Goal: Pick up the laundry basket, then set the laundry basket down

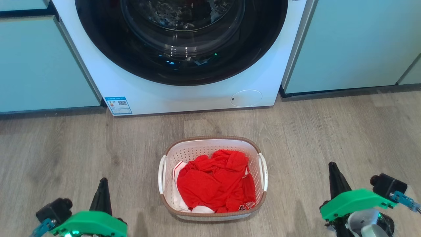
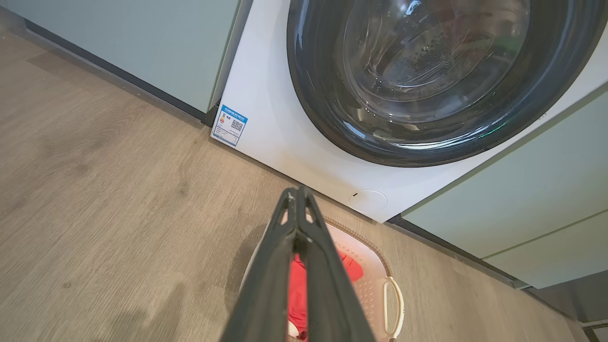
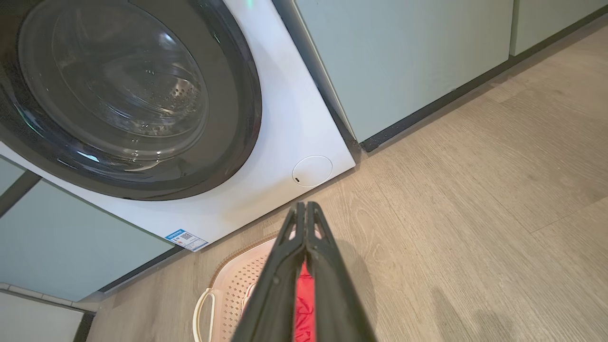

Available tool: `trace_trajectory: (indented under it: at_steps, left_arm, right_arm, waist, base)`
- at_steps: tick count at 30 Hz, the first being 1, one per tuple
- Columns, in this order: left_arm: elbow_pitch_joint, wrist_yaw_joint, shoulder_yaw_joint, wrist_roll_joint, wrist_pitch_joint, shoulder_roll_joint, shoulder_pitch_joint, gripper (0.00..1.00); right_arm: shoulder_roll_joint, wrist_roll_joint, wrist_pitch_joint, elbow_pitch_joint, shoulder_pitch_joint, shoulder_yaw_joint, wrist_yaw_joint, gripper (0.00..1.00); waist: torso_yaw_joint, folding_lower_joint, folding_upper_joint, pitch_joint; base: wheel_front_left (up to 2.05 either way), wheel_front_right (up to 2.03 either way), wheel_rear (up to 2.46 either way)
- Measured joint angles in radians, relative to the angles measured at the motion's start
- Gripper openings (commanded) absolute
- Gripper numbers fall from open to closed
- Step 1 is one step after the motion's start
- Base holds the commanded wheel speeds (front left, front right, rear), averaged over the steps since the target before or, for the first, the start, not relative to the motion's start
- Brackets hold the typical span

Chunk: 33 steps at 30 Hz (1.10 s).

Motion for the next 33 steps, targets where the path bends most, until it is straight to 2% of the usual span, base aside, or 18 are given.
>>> trace_trajectory:
  at_steps: [33]
  left_arm:
    - [0.027,-0.060,0.039,-0.392,0.096,0.000,-0.062,0.00]
  right_arm:
    - [-0.007,0.389,0.088,-0.001,-0.023,-0.059,0.000,0.00]
  waist:
    - [0.003,0.0000,0.0000,-0.008]
  base:
    - [0.00,0.00,0.00]
